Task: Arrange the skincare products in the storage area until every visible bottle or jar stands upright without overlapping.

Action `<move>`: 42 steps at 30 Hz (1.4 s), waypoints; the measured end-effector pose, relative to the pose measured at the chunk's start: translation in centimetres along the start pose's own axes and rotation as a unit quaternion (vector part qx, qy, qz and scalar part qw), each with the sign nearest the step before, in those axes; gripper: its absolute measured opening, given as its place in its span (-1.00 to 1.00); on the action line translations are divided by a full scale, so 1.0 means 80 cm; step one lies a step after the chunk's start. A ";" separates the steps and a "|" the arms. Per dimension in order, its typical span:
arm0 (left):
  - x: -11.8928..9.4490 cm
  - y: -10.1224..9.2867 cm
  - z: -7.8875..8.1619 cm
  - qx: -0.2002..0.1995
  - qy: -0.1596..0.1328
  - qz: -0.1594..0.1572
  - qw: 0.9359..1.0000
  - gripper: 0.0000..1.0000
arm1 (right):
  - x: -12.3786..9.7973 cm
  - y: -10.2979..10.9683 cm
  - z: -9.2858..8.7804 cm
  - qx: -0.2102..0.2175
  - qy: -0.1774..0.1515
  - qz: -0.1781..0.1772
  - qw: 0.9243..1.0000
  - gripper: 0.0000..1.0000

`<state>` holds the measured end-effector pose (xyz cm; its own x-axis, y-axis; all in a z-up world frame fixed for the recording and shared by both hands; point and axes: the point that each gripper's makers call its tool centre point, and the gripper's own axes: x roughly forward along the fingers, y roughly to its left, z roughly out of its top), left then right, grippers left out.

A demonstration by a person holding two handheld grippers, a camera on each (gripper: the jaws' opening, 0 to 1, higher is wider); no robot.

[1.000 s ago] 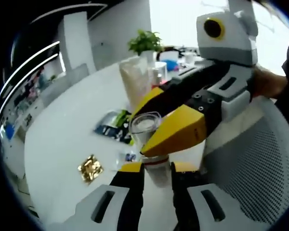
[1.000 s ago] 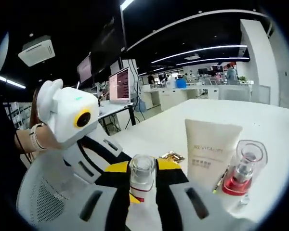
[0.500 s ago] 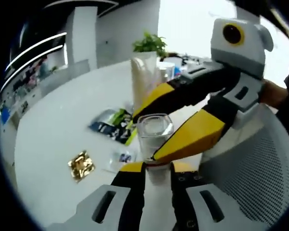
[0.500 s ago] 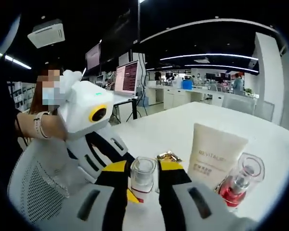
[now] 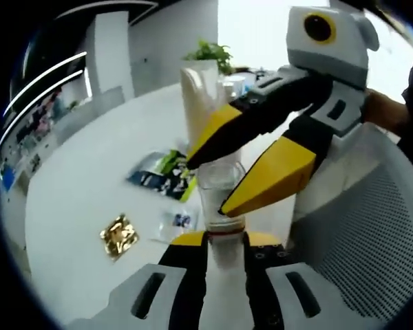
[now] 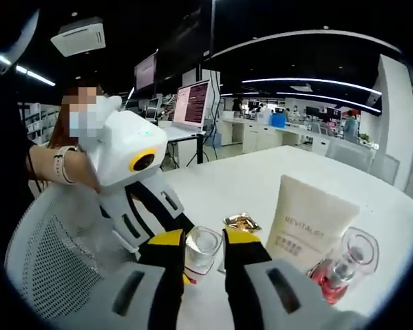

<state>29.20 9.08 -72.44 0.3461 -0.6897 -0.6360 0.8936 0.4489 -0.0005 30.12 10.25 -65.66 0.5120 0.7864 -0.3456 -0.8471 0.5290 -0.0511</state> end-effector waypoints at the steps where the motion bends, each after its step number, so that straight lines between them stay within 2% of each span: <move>1: 0.001 -0.001 0.000 0.002 0.000 0.000 1.000 -0.68 | 0.000 0.000 0.000 0.000 0.000 0.000 1.000 -0.58; 8: 0.008 -0.004 -0.003 -0.002 0.011 -0.006 1.000 -0.68 | 0.002 0.003 -0.006 -0.006 0.011 -0.004 1.000 -0.58; 13: 0.009 -0.006 -0.002 -0.022 0.006 -0.012 1.000 -0.67 | 0.002 0.004 -0.006 -0.009 0.006 -0.006 1.000 -0.57; 17: 0.010 -0.003 -0.003 -0.007 0.005 0.000 1.000 -0.65 | 0.002 0.003 -0.007 -0.012 0.008 -0.005 1.000 -0.41; 20: 0.009 -0.004 -0.004 -0.008 0.007 -0.002 1.000 -0.60 | -0.003 0.001 -0.005 -0.010 0.005 -0.007 1.000 -0.41; 26: 0.005 -0.003 -0.019 0.011 0.038 0.002 0.999 -0.53 | -0.018 0.005 -0.012 0.002 0.010 -0.002 1.000 -0.38; 27: 0.003 -0.003 -0.024 0.010 0.050 -0.001 0.999 -0.51 | -0.021 0.005 -0.016 0.005 0.014 -0.002 1.000 -0.38; 32: -0.009 -0.004 -0.025 0.013 0.064 0.002 0.998 -0.53 | -0.029 0.006 -0.045 0.007 0.043 0.006 0.999 -0.39; 37: -0.015 -0.022 -0.034 0.017 0.092 -0.031 0.995 -0.58 | -0.025 0.002 -0.066 0.015 0.083 0.011 0.996 -0.42; 42: -0.011 -0.023 -0.033 0.006 0.089 -0.039 0.995 -0.60 | -0.012 0.003 -0.072 -0.034 0.121 0.027 0.992 -0.48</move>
<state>26.50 10.35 -73.96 0.2199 -0.6105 -0.7608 0.9193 0.3906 -0.0476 28.59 7.78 -70.74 0.4235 0.7092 -0.5636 -0.8840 0.4594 -0.0861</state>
